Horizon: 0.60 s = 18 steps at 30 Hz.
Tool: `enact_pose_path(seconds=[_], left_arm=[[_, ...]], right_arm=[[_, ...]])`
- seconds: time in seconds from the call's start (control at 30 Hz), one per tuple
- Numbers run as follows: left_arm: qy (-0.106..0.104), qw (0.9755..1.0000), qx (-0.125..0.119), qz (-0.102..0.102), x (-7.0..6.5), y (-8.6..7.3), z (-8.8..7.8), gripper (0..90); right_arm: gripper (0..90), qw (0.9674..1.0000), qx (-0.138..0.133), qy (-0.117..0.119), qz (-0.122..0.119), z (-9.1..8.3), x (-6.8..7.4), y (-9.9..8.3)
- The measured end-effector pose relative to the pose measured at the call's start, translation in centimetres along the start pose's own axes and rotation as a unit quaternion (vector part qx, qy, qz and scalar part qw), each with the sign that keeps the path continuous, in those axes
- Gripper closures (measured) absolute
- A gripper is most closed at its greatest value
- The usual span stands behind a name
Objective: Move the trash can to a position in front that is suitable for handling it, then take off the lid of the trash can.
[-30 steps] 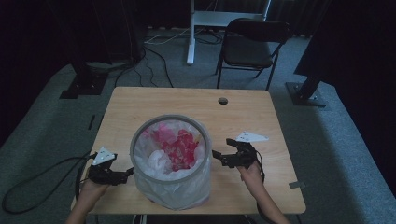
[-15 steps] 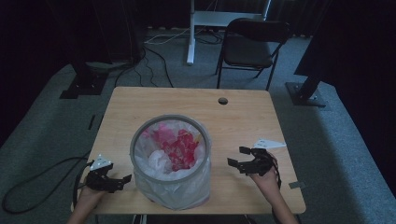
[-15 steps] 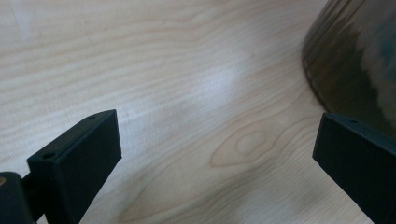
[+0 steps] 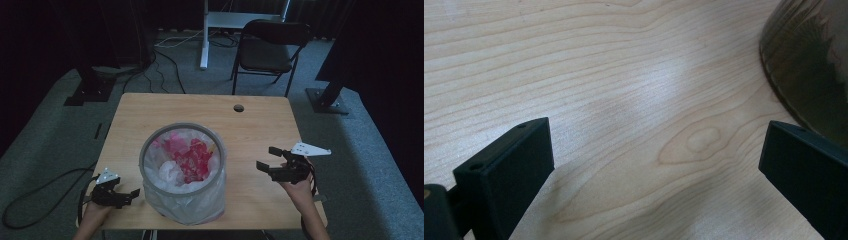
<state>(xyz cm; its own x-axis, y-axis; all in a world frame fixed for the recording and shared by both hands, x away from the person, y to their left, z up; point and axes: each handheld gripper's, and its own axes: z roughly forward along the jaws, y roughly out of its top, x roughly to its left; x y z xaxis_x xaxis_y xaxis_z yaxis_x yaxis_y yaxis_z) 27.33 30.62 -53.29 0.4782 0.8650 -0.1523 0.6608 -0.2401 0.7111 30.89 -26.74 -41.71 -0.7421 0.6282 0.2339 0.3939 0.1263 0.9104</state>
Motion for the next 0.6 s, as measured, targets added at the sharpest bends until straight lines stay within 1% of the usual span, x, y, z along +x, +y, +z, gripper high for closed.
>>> enact_pose_path(seconds=[0.13, 0.17, 0.23, 0.3, 0.33, 0.37, 0.43, 0.47, 0.6], left_arm=[[-0.003, 1.0, 0.002, -0.002, 0.1, -0.1, 0.1, 1.1], [-0.004, 1.0, 0.003, -0.002, 0.2, -0.1, 0.1, 1.1], [-0.005, 1.0, 0.002, -0.004, 0.2, -0.2, 0.1, 1.1], [-0.004, 1.0, 0.001, -0.002, 0.2, -0.2, 0.1, 1.1], [-0.005, 1.0, 0.002, -0.001, 0.2, -0.3, 0.1, 1.1], [-0.005, 1.0, 0.001, -0.002, 0.2, -0.3, 0.1, 1.1], [-0.004, 1.0, -0.001, -0.001, 0.3, -0.3, 0.1, 1.1], [-0.005, 1.0, -0.003, -0.002, 0.3, -0.3, 0.1, 1.1], [-0.004, 1.0, 0.0, 0.003, 0.3, -0.3, 0.1, 1.1]], right_arm=[[14.1, 0.9999, -0.007, 0.002, -0.015, 0.1, 0.6, 1.6], [14.2, 0.9998, -0.007, 0.007, -0.017, 0.2, 0.6, 2.1], [14.2, 0.9996, -0.013, 0.004, -0.023, 0.3, 0.9, 2.9], [13.8, 0.9995, -0.014, 0.011, -0.026, 0.5, 1.1, 3.6], [13.6, 0.9993, -0.019, 0.013, -0.029, 0.5, 1.3, 3.9], [13.1, 0.9992, -0.019, 0.022, -0.029, 0.6, 1.5, 4.3], [12.7, 0.9987, -0.023, 0.025, -0.037, 0.7, 1.8, 5.0], [12.7, 0.9986, -0.021, 0.03, -0.038, 0.9, 1.8, 5.4], [12.9, 0.9982, -0.028, 0.033, -0.041, 1.3, 1.9, 6.8]])
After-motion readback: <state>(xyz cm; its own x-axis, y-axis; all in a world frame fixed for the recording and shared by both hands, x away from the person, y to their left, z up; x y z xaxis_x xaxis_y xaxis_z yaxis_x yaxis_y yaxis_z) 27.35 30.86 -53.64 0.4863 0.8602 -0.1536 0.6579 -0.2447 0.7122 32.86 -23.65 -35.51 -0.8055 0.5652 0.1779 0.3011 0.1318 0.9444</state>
